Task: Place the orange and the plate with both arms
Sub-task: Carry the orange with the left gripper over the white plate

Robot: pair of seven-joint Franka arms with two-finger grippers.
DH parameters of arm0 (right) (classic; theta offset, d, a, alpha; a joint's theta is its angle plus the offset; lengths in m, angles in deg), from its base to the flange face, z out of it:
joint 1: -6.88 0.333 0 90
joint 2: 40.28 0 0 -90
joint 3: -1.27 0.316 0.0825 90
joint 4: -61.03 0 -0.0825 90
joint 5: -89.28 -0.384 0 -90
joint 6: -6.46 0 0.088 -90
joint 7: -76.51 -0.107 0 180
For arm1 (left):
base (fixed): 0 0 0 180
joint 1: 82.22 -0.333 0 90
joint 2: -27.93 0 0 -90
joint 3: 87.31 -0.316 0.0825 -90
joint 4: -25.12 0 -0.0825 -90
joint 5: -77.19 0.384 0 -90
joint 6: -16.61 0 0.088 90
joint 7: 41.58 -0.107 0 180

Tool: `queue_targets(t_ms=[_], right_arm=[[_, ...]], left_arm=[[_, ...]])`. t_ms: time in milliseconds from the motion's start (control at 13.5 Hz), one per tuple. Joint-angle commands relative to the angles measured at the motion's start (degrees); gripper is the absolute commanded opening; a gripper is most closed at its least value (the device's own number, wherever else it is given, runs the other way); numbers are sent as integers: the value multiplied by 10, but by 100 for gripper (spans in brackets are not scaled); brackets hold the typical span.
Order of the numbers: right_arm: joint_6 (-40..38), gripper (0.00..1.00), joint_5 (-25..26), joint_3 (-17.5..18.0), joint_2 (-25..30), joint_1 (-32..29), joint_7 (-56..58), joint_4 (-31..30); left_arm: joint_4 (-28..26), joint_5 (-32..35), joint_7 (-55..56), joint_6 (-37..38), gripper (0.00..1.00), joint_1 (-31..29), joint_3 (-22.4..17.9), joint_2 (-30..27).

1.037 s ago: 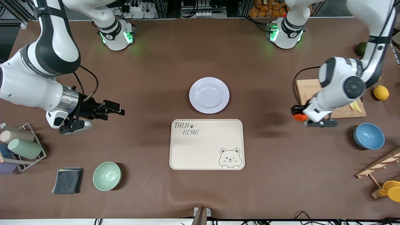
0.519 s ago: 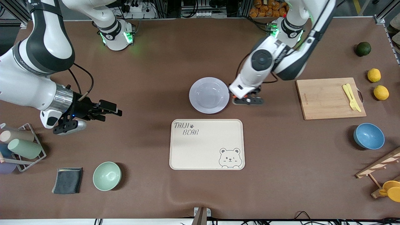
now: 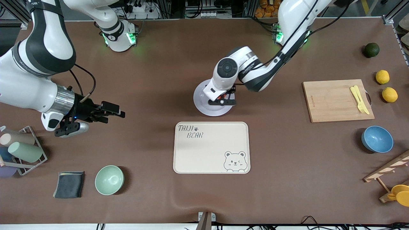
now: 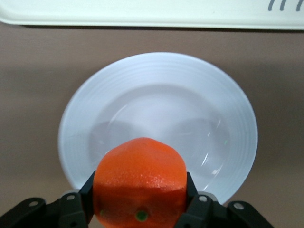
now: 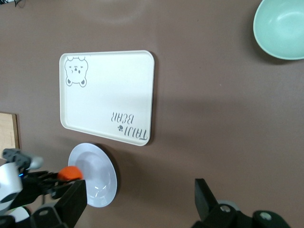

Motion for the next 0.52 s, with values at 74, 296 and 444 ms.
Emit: queue_targets(t_ms=[74, 296, 444], right_arm=[[-10, 100, -10, 4, -4, -5, 1, -2], [-5, 100, -10, 4, -12, 0, 1, -13], [11, 100, -9, 4, -21, 1, 1, -13]], left_arm=[[65, 48, 42, 7, 21, 46, -29, 74], [73, 45, 43, 2, 100, 70, -48, 87], [74, 46, 43, 3, 100, 63, -48, 81]])
